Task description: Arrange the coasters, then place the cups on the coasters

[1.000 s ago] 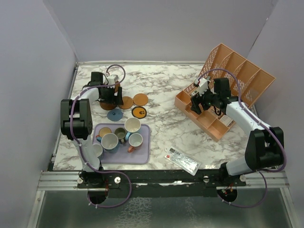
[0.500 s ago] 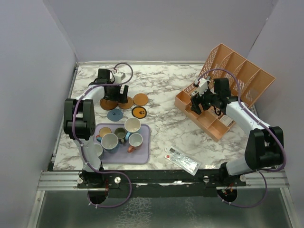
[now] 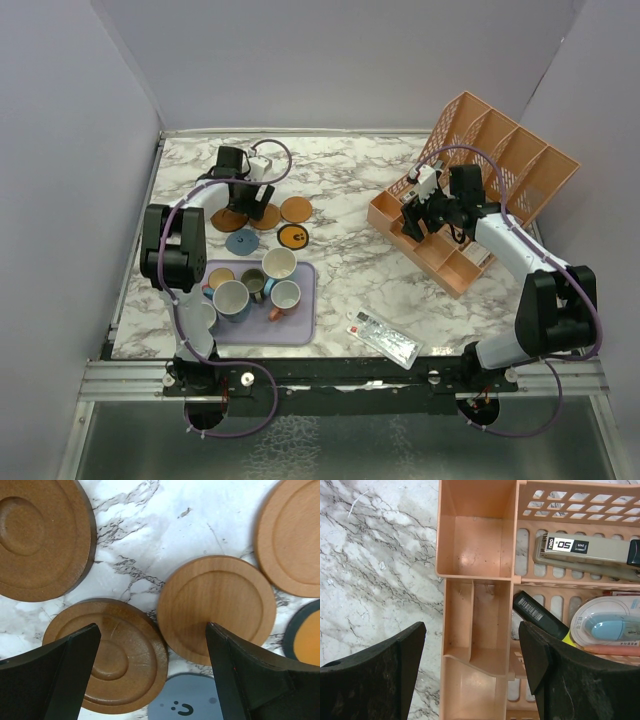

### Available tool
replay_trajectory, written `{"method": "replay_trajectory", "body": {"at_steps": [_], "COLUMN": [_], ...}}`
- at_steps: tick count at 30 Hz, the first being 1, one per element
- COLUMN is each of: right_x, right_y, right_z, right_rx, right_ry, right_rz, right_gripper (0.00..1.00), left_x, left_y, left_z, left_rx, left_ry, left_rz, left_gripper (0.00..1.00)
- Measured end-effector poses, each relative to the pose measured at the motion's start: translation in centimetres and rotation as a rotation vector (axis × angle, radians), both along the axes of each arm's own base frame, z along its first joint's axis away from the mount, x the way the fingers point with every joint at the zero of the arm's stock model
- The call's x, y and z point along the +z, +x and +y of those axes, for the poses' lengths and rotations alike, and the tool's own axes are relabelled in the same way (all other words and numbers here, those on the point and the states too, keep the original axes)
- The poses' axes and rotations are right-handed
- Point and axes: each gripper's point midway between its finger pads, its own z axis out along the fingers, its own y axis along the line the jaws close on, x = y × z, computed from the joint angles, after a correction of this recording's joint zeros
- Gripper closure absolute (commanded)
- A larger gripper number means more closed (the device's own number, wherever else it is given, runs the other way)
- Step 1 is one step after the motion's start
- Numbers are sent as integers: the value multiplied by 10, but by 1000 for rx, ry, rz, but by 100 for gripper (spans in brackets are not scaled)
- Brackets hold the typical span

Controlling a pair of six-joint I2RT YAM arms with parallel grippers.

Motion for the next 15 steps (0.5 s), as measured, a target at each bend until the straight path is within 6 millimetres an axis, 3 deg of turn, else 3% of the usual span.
{"method": "replay_trajectory", "body": {"at_steps": [15], "right_x": [-3], "right_y": [-2], "right_z": [0], "right_rx": [0], "right_ry": [-2], "right_rz": [14], "right_gripper": [24], "left_x": [1], "left_y": [44], "left_z": [-1], "left_rx": [-10], "left_ry": [62], "left_rz": [-82], "left_gripper": [9]}}
